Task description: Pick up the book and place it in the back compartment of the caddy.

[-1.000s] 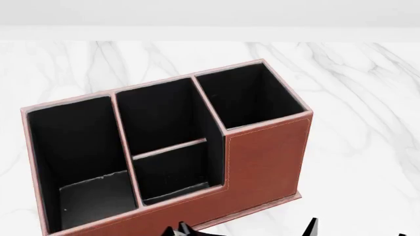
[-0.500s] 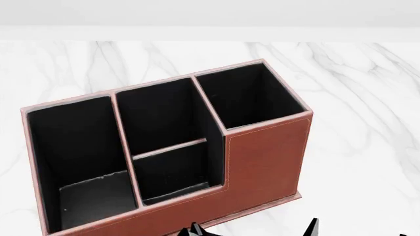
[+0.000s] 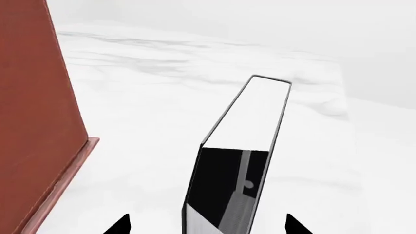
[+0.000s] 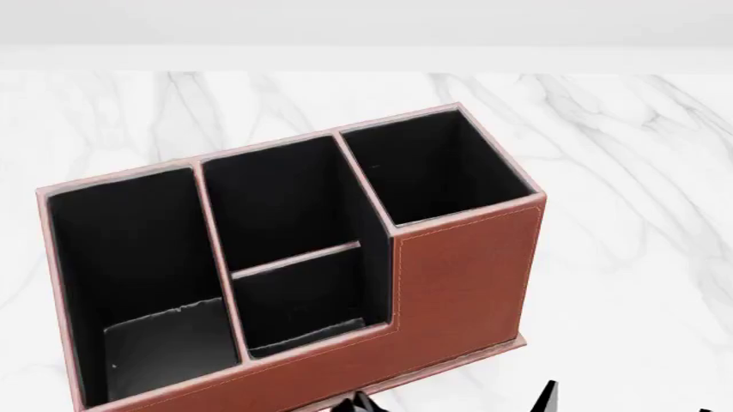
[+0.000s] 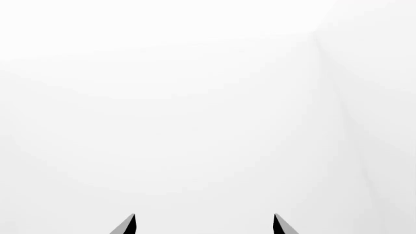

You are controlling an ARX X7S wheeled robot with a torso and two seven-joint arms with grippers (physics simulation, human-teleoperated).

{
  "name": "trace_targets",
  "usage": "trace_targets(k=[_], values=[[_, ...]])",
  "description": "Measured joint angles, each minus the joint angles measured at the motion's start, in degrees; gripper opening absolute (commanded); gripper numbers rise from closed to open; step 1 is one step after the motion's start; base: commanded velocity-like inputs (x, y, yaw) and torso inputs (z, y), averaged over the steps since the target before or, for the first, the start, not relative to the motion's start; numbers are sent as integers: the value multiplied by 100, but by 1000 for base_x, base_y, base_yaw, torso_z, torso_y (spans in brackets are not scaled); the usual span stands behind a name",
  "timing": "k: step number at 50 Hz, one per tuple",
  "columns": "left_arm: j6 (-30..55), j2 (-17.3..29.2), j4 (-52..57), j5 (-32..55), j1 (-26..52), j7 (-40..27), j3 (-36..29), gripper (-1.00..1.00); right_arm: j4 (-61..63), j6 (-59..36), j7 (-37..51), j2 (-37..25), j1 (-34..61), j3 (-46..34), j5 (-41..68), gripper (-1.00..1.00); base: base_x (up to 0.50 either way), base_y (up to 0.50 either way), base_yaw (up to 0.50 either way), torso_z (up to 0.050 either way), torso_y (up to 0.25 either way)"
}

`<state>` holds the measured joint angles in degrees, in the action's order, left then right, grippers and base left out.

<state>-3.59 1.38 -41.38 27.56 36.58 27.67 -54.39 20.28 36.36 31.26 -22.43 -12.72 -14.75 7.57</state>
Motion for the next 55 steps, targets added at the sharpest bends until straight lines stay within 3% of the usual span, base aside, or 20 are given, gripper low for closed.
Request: trace_targets(k=[1, 2, 30, 55], values=[[-1, -6, -8, 13, 9, -1, -18, 100, 3, 0, 1, -2, -1, 0, 1, 100, 0, 0, 0, 0, 0], [-1, -11, -13, 26, 16, 3, -37, -100, 6, -1, 3, -3, -3, 0, 2, 100, 0, 0, 0, 0, 0], [53, 219, 327, 182, 51, -54, -464, -100, 35, -3, 37, -23, -16, -16, -3, 100, 0, 0, 0, 0, 0], [438, 1147, 1644, 181, -44, -531, -552, -100, 37, 1, 73, -33, -26, -23, -26, 100, 0, 0, 0, 0, 1]])
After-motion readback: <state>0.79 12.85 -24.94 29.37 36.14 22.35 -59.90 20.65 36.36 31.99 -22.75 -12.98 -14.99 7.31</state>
